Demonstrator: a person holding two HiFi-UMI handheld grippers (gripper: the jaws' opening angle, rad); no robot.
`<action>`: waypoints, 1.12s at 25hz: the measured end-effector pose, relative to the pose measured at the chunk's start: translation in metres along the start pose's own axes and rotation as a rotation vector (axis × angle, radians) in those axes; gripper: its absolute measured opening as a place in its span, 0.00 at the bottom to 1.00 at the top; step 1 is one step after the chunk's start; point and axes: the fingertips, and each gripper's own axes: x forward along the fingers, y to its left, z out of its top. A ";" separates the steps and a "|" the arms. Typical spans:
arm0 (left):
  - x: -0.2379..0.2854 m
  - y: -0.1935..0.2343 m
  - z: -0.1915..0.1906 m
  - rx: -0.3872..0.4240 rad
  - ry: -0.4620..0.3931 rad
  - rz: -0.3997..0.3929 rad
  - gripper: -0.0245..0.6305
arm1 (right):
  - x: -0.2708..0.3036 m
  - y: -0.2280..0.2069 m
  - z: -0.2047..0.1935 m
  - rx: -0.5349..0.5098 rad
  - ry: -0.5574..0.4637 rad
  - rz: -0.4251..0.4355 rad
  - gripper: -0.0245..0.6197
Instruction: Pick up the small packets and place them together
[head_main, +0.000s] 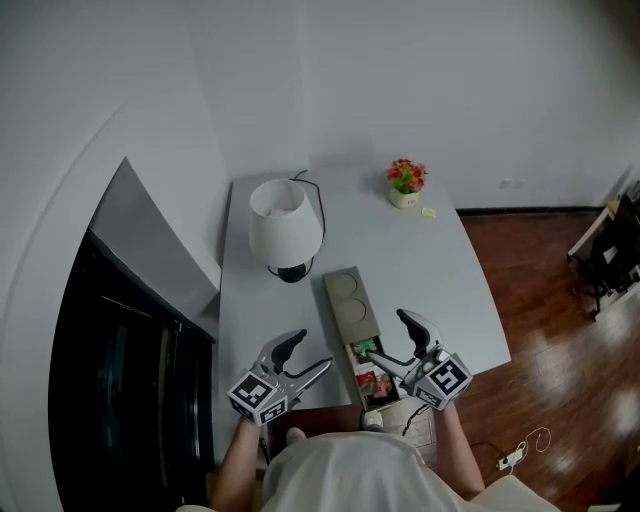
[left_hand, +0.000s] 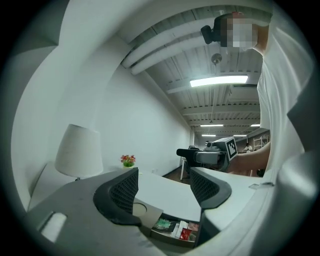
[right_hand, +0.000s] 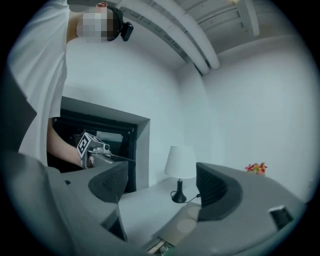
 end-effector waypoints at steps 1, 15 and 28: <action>-0.001 0.000 0.001 0.006 0.000 -0.004 0.53 | 0.004 0.004 -0.001 -0.001 0.004 0.024 0.70; 0.000 0.007 -0.012 -0.036 0.028 -0.001 0.52 | -0.004 0.034 -0.146 -0.134 0.617 0.331 0.67; -0.015 -0.001 -0.031 -0.047 0.088 0.024 0.52 | -0.032 0.072 -0.293 -0.267 1.056 0.580 0.50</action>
